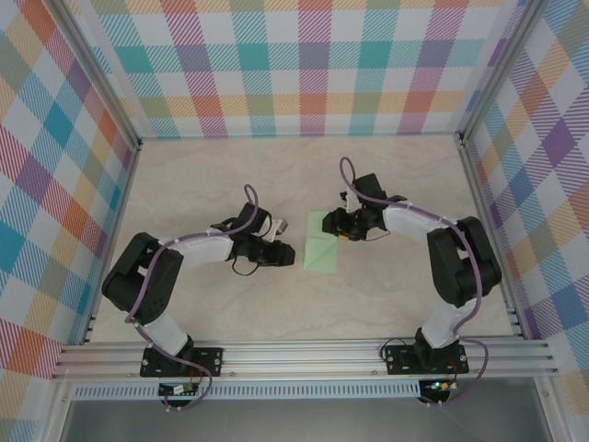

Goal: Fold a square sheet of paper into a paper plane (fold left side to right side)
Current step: Fold the triangle a second time at the center of the table, then pick up the paper from the center of the table.

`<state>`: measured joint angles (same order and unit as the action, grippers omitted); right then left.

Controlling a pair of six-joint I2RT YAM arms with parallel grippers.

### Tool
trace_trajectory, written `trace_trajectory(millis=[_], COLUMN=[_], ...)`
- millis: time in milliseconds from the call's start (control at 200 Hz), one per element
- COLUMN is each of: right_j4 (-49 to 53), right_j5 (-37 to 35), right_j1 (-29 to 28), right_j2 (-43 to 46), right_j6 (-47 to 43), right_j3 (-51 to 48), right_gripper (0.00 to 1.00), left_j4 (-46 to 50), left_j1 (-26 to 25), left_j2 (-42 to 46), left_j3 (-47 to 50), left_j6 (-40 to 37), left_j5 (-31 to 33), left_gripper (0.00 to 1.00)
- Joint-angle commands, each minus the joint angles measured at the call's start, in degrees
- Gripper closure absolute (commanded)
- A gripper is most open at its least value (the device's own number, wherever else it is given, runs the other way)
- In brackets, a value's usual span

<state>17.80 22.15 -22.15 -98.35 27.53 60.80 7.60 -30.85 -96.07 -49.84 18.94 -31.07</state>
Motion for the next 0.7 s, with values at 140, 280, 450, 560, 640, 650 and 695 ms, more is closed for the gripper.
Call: trace_trajectory(millis=[140,280,450,560,640,650,695], right_j4=[4.1,2.6,0.3,-0.7,-1.8,-2.0,-3.3], right_j5=[-3.0,-0.1,3.4,5.2,6.7,6.9,8.0], right_j1=[3.2,3.2,3.2,3.0,3.1,3.1,3.0], right_j2=[11.1,12.9,12.0,10.4,8.7,8.5,7.4], right_j6=[-2.7,-2.6,-1.5,-1.4,-0.6,-0.4,0.7], right_j3=[-7.0,-10.4,-12.2,-12.0,-11.8,-11.8,-11.8], right_gripper=[0.34,0.3,0.3,0.31,0.32,0.31,0.3], left_j4=[-5.8,-5.9,-5.8,-5.9,-5.8,-5.8,-5.8], left_j1=[1.0,1.0,1.0,1.0,1.2,1.2,1.4], left_j2=[-8.9,-13.6,-15.4,-15.1,-13.8,-13.6,-12.8], left_j3=[-9.3,-13.6,-14.8,-14.5,-13.7,-13.6,-12.9], left_j6=[3.5,3.5,3.3,3.2,3.0,2.9,2.9], left_j5=[-2.3,-4.2,-4.7,-4.5,-3.5,-3.4,-3.0], left_gripper=[0.56,0.57,0.65,0.86,0.97,0.98,0.99])
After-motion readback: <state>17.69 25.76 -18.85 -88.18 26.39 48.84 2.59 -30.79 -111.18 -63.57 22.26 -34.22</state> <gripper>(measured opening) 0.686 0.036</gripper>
